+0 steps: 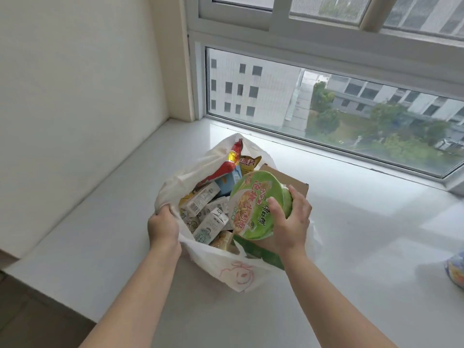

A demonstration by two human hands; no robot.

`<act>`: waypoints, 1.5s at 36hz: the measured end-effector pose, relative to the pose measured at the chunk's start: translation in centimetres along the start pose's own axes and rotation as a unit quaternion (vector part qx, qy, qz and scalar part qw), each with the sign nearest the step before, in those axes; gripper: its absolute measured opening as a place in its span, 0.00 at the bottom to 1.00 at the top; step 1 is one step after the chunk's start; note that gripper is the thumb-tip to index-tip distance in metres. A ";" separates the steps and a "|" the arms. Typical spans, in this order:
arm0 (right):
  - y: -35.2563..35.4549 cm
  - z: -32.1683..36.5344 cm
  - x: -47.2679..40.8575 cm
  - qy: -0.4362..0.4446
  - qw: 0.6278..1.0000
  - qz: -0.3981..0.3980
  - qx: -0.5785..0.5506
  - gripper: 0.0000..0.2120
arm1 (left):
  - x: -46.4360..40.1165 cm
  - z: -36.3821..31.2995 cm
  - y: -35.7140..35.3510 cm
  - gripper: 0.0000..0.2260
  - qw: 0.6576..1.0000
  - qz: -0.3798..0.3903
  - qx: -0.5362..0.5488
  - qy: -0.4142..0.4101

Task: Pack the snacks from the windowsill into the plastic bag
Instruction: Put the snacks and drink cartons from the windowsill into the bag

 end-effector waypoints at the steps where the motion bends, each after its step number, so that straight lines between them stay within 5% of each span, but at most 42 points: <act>1: -0.9 0.3 0.2 0.016 1.000 0.007 0.014 0.41 | 0.1 0.3 0.4 0.08 1.000 0.005 0.018 0.011; 6: -5.6 2.4 0.7 0.065 0.995 0.040 0.063 0.36 | 0.8 -1.1 0.3 0.10 0.999 0.046 -0.002 -0.023; 9: -10.3 2.3 1.6 0.083 0.984 0.147 0.062 0.39 | 0.6 -1.3 0.1 0.11 0.997 0.068 -0.025 -0.039; 15: -17.6 1.9 4.9 0.220 0.875 0.299 0.309 0.37 | -1.1 -0.5 1.9 0.15 0.996 0.055 -0.051 -0.038; 22: -21.3 -0.2 6.8 0.230 0.795 0.415 0.379 0.26 | 0.9 -3.0 3.9 0.12 0.969 0.030 -0.179 -0.165; 26: -23.3 -0.2 6.2 0.184 0.805 0.433 0.362 0.21 | 1.0 -3.7 3.7 0.11 0.952 0.045 -0.229 -0.199; 30: -20.8 1.3 4.1 0.094 0.913 0.361 0.167 0.18 | 0.3 -4.1 2.8 0.11 0.923 0.073 -0.313 -0.211; 34: -13.7 1.1 2.4 0.059 0.979 0.180 0.069 0.14 | 2.3 -5.5 1.3 0.11 0.868 0.036 -0.403 -0.290; 38: -8.8 0.6 1.5 0.059 0.989 0.109 0.079 0.12 | 6.2 -6.6 -1.4 0.19 0.803 -0.001 -0.427 -0.417; 43: -1.1 -1.3 0.3 0.033 0.997 0.020 0.066 0.13 | 12.7 -5.9 -7.6 0.24 0.732 0.060 -0.380 -0.562; 54: 18.4 -9.6 1.0 -0.102 0.989 -0.103 0.023 0.14 | 25.2 1.2 -22.3 0.15 0.665 0.230 -0.422 -0.572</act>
Point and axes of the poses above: each hand's wrist, its own x-axis away from the middle knuckle, its own y-axis out of the back of the hand, z = x × y, the point moved 10 cm from there along -x, towards the middle knuckle, and after that the axes turned 13 degrees about -x, right-handed, at the moved point
